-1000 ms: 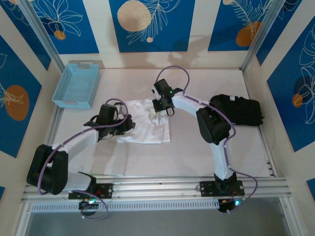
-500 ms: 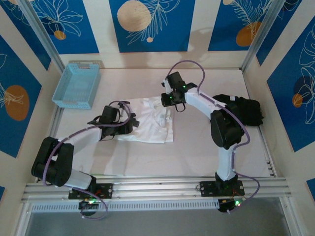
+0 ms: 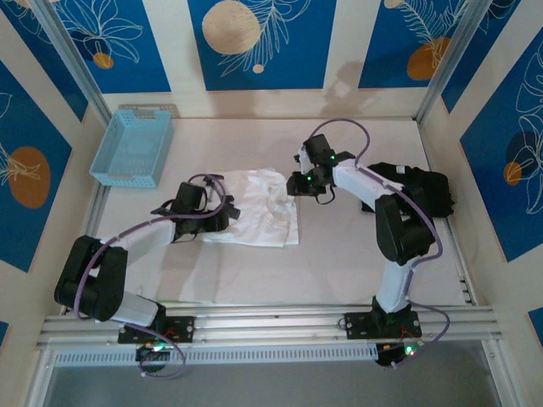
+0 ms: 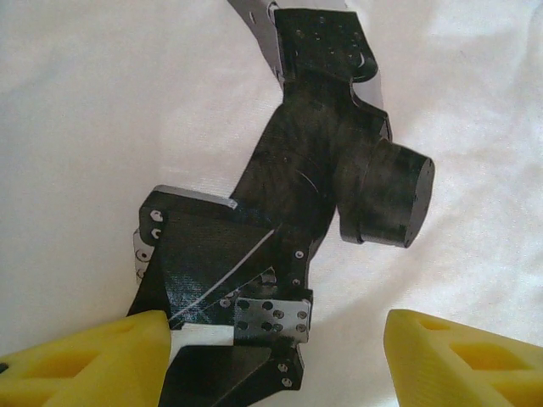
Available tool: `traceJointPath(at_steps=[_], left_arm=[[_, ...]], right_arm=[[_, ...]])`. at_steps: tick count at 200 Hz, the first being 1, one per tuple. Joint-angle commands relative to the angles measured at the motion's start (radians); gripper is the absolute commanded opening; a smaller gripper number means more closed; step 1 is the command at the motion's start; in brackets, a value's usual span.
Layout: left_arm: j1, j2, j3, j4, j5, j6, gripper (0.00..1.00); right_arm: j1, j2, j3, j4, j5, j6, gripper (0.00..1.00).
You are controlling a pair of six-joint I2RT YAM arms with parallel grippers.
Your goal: Fold the inside-out t-shirt
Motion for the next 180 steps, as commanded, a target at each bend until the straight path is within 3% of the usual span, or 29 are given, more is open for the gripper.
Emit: traceJointPath(at_steps=[1, 54, 102, 148, 180], left_arm=[[0.006, -0.012, 0.004, 0.003, 0.008, 0.018, 0.67], [0.006, -0.036, -0.005, -0.002, 0.008, 0.014, 0.67], [0.005, -0.04, -0.007, -0.006, 0.002, 0.021, 0.68], [0.006, -0.046, -0.012, -0.011, -0.008, 0.025, 0.68], [0.006, -0.035, -0.018, -0.014, -0.029, 0.031, 0.68]], right_arm=[[0.009, 0.022, -0.013, 0.057, -0.099, 0.061, 0.35], [-0.013, 0.106, 0.017, 0.042, -0.096, 0.083, 0.37], [-0.019, 0.149, 0.014, 0.1, -0.172, 0.095, 0.39], [-0.047, 0.157, 0.013, 0.159, -0.279, 0.129, 0.13], [-0.081, 0.053, -0.046, 0.162, -0.304, 0.13, 0.04]])
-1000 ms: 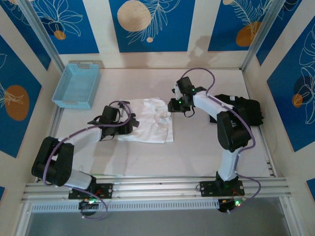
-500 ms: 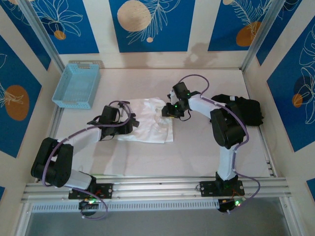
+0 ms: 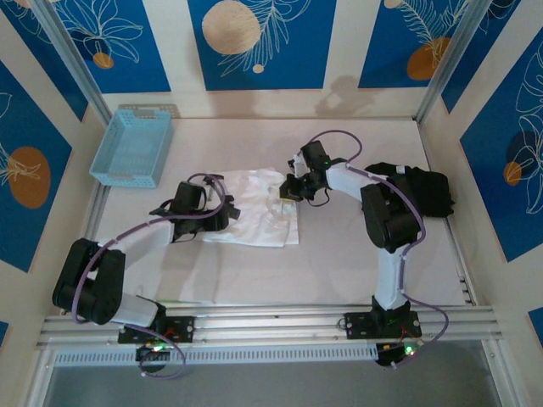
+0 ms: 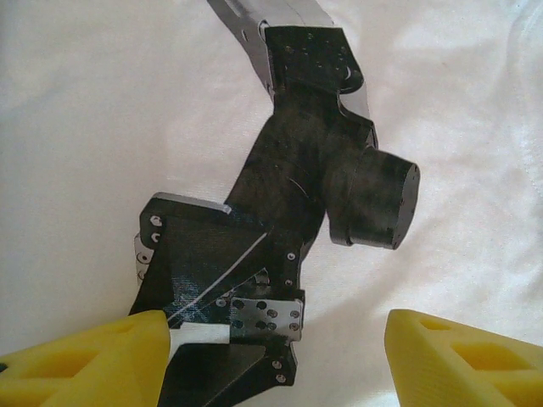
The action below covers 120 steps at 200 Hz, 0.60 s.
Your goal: Fold the inside-out t-shirt
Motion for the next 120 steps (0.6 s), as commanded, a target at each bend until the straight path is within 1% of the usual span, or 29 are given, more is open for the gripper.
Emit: traceJointPath(at_steps=[1, 25, 44, 64, 93, 108, 120], left_arm=[[0.006, -0.014, -0.016, -0.014, -0.029, 0.024, 0.68], [0.006, -0.005, -0.011, -0.026, -0.055, 0.032, 0.68], [0.006, -0.001, -0.011, -0.02, -0.061, 0.039, 0.68], [0.006, 0.01, -0.008, -0.017, -0.063, 0.047, 0.68], [0.007, 0.011, 0.002, -0.029, -0.061, 0.049, 0.68], [0.006, 0.0, 0.013, -0.032, -0.057, 0.05, 0.68], [0.007, -0.014, 0.027, -0.034, -0.055, 0.052, 0.68]], right_arm=[[-0.031, -0.096, -0.042, 0.011, -0.071, 0.012, 0.04], [-0.057, -0.155, -0.06, -0.052, -0.081, 0.004, 0.02], [-0.064, -0.126, -0.024, -0.139, -0.047, -0.004, 0.02], [-0.056, -0.06, 0.035, -0.22, 0.057, -0.012, 0.03], [-0.042, 0.025, 0.095, -0.306, 0.267, -0.027, 0.07], [-0.042, 0.043, 0.11, -0.325, 0.319, -0.041, 0.1], [-0.043, 0.036, 0.122, -0.339, 0.338, -0.057, 0.11]])
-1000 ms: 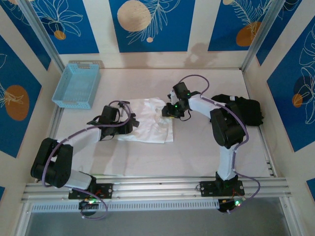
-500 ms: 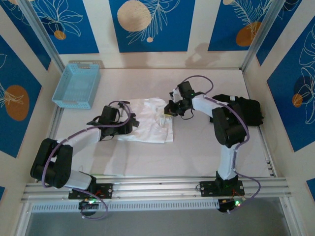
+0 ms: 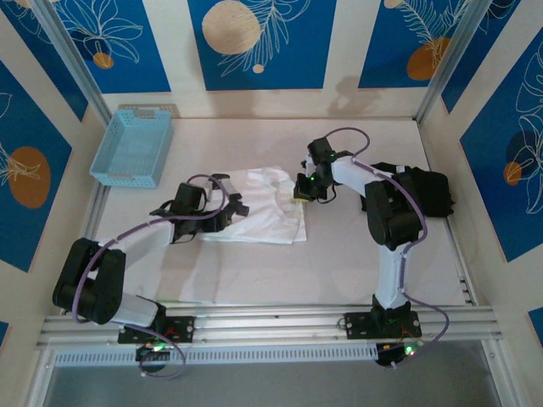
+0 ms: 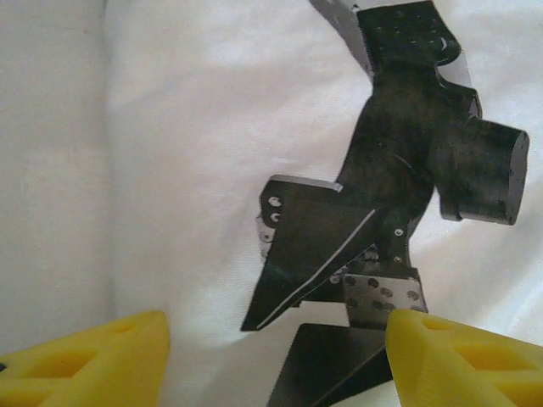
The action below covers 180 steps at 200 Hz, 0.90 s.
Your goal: Fold the inside-out t-shirt
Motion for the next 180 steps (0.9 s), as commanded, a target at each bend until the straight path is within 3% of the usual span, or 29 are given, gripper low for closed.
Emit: traceJointPath(at_steps=[1, 27, 42, 59, 85, 108, 142, 180], left_arm=[[0.006, -0.019, 0.033, -0.026, -0.008, 0.026, 0.68], [0.008, -0.036, 0.083, -0.021, -0.013, 0.034, 0.69], [0.009, -0.006, 0.133, -0.012, 0.014, 0.033, 0.69], [0.011, 0.061, 0.202, 0.017, 0.063, 0.023, 0.69], [0.018, 0.214, 0.338, 0.053, 0.128, 0.015, 0.69], [0.028, 0.387, 0.509, 0.023, 0.169, 0.023, 0.69], [0.075, 0.603, 0.714, -0.103, 0.181, 0.042, 0.69], [0.119, 0.635, 0.696, -0.169, 0.178, 0.067, 0.69]], right_arm=[[-0.001, 0.005, 0.044, -0.101, 0.13, -0.04, 0.11], [0.001, -0.116, -0.022, -0.066, 0.135, -0.071, 0.19], [0.008, -0.22, -0.112, -0.025, 0.119, -0.075, 0.28], [0.033, -0.333, -0.23, 0.022, 0.098, -0.056, 0.37], [0.101, -0.425, -0.39, 0.131, -0.019, 0.037, 0.41], [0.145, -0.411, -0.482, 0.253, -0.1, 0.133, 0.41], [0.141, -0.299, -0.465, 0.231, -0.043, 0.164, 0.41], [0.106, -0.178, -0.355, 0.09, 0.071, 0.093, 0.4]])
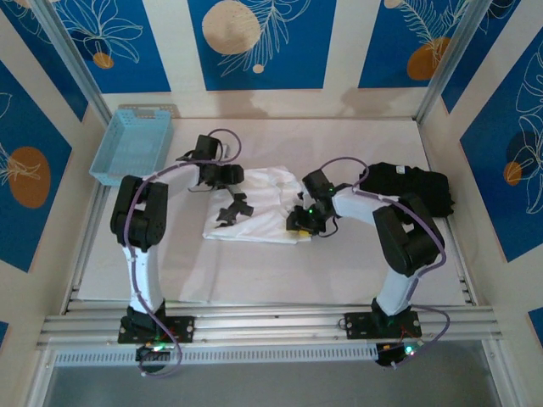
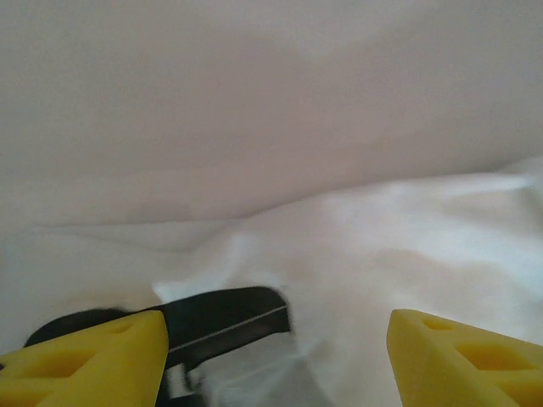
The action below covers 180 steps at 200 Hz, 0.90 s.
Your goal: Fold the inside-out t-shirt
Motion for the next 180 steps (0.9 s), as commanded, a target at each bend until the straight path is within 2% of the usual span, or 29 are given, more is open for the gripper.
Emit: traceJointPath(at_steps=[1, 34, 67, 85, 104, 124, 143, 160, 180], left_arm=[[0.035, -0.01, -0.017, -0.098, 0.021, 0.033, 0.69], [0.041, -0.115, -0.218, -0.068, 0.003, 0.019, 0.68], [0.02, -0.354, -0.561, 0.061, 0.03, -0.06, 0.68], [-0.033, -0.514, -0.74, 0.101, 0.018, -0.11, 0.68], [-0.154, -0.671, -0.884, 0.161, 0.065, -0.188, 0.68], [-0.283, -0.801, -0.913, 0.145, 0.087, -0.205, 0.69], [-0.293, -0.884, -0.885, 0.156, 0.111, -0.17, 0.7], [-0.242, -0.882, -0.812, 0.154, 0.074, -0.109, 0.71], [-0.098, -0.739, -0.687, 0.163, 0.116, -0.106, 0.72]], right_arm=[[-0.023, 0.078, 0.058, -0.083, 0.102, -0.033, 0.4], [-0.054, 0.152, 0.176, -0.157, 0.185, -0.103, 0.39], [-0.083, 0.243, 0.351, -0.183, 0.189, -0.195, 0.4], [-0.082, 0.315, 0.479, -0.201, 0.178, -0.264, 0.4], [-0.079, 0.373, 0.595, -0.195, 0.132, -0.316, 0.4], [-0.073, 0.355, 0.648, -0.184, 0.097, -0.368, 0.4], [-0.078, 0.262, 0.571, -0.127, 0.09, -0.384, 0.43], [-0.105, 0.185, 0.475, -0.093, 0.056, -0.349, 0.49], [-0.148, 0.15, 0.402, -0.087, 0.047, -0.279, 0.56]])
